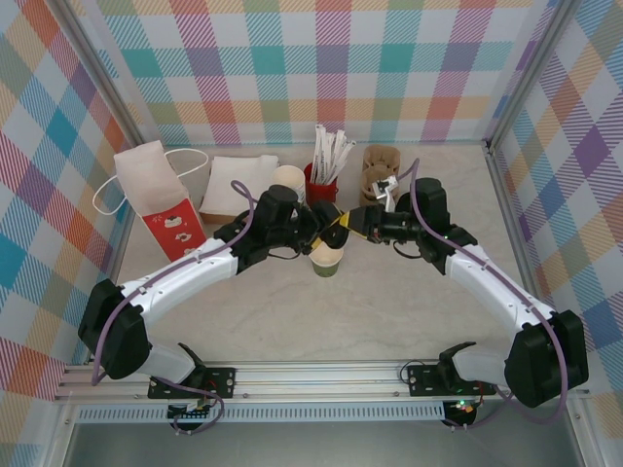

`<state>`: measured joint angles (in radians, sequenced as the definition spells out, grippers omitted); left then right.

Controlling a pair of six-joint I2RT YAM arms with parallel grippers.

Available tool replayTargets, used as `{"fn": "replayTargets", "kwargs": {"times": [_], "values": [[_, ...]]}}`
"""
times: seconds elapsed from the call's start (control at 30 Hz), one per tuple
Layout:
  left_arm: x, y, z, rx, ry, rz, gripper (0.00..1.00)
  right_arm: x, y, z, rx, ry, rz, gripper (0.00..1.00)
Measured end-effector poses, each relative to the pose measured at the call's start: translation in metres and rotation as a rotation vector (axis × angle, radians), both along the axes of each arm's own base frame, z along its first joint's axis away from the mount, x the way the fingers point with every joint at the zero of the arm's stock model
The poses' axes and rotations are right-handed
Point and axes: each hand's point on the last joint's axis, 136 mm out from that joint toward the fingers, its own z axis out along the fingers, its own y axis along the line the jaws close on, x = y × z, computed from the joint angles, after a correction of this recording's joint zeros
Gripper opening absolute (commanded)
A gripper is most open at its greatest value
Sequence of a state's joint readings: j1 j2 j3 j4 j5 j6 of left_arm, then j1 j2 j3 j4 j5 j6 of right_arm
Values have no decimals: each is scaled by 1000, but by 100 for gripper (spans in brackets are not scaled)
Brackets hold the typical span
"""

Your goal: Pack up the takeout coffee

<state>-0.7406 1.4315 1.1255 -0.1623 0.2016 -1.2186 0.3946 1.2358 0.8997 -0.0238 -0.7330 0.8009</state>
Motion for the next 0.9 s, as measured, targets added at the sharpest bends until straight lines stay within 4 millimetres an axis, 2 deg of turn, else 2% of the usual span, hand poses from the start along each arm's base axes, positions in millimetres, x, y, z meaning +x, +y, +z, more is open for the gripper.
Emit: {"fn": "replayTargets", "kwargs": {"times": [0.23,0.43,0.53,0.77,0.9], "values": [[-5,22,-20,183,1,-2,68,-2,-8,-4,-71,-19,-20,49],[-2,33,-22,346,-31,-30,66,5,-31,-11,-260,-48,-118,49],[-1,32,-31,433,-32,-57,65,11,-52,-23,-411,-30,-193,49],[-3,25,-58,615,-14,-134,64,9,-97,-81,-730,105,-274,58],[-1,21,-61,677,-20,-159,64,4,-111,-95,-817,131,-287,66]]}}
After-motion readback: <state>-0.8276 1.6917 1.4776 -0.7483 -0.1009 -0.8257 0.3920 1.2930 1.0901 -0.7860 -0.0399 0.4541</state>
